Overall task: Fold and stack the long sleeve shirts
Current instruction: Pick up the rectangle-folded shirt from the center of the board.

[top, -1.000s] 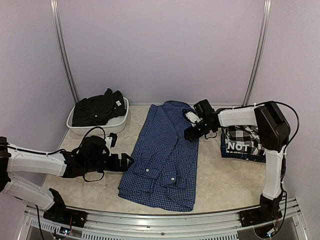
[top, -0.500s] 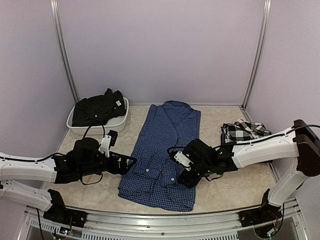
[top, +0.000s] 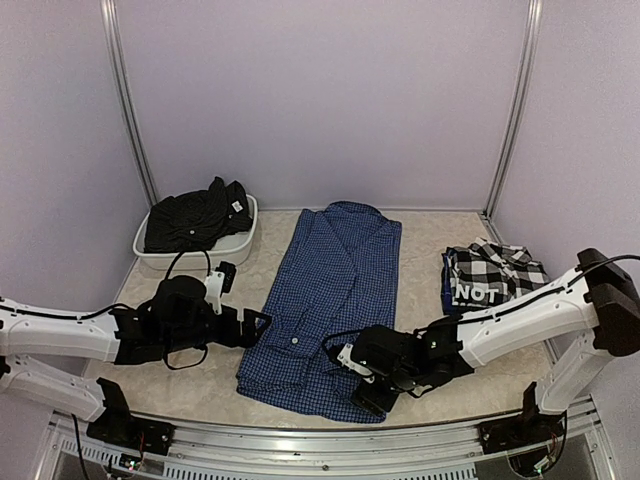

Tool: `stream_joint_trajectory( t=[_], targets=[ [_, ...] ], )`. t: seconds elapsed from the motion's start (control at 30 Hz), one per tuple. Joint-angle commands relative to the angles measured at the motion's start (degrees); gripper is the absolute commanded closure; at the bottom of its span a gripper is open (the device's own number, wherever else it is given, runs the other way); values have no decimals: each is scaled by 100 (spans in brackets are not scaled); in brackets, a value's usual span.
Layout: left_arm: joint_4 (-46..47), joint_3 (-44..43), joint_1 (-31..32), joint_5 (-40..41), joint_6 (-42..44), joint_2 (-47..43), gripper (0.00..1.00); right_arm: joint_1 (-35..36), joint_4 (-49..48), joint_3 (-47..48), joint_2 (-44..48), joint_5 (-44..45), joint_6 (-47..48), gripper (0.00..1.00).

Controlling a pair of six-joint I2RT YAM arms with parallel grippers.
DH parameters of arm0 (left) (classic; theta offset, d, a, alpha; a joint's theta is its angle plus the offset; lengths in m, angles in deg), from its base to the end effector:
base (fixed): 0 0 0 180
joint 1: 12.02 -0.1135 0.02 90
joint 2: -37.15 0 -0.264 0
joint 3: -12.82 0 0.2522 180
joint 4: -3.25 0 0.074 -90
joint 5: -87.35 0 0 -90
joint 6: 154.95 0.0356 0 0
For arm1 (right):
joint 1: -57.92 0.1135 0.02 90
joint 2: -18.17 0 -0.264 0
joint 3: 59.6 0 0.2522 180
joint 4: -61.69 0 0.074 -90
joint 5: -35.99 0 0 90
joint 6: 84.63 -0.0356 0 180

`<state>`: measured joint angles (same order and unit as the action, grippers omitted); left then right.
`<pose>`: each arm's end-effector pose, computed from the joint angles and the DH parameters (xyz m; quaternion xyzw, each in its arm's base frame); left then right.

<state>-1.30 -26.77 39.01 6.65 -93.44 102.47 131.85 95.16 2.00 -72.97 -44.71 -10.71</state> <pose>0.1499 -0.1761 0.1889 0.1293 0.8556 -0.2633 0.4264 0.0870 0.2811 0.1559 -0.4522 0.8574 0.1087 0.2202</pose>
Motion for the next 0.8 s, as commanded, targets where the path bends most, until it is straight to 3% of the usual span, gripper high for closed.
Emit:
stream_joint_trajectory(
  t=[0.0, 0.4, 0.53, 0.77],
  targets=[
    [-153, -200, -5, 133, -9, 66, 1, 93, 253, -55, -181, -75, -157, 30],
    [-385, -399, -53, 183, 116, 263, 1, 141, 246, -298, -286, -568, -296, 36],
    [-439, -463, -62, 142, 133, 288, 1, 139, 388, -284, -403, -437, -323, 52],
    [-507, -487, -58, 87, 283, 284, 1, 139, 602, -419, -326, -195, -536, 90]
  ],
)
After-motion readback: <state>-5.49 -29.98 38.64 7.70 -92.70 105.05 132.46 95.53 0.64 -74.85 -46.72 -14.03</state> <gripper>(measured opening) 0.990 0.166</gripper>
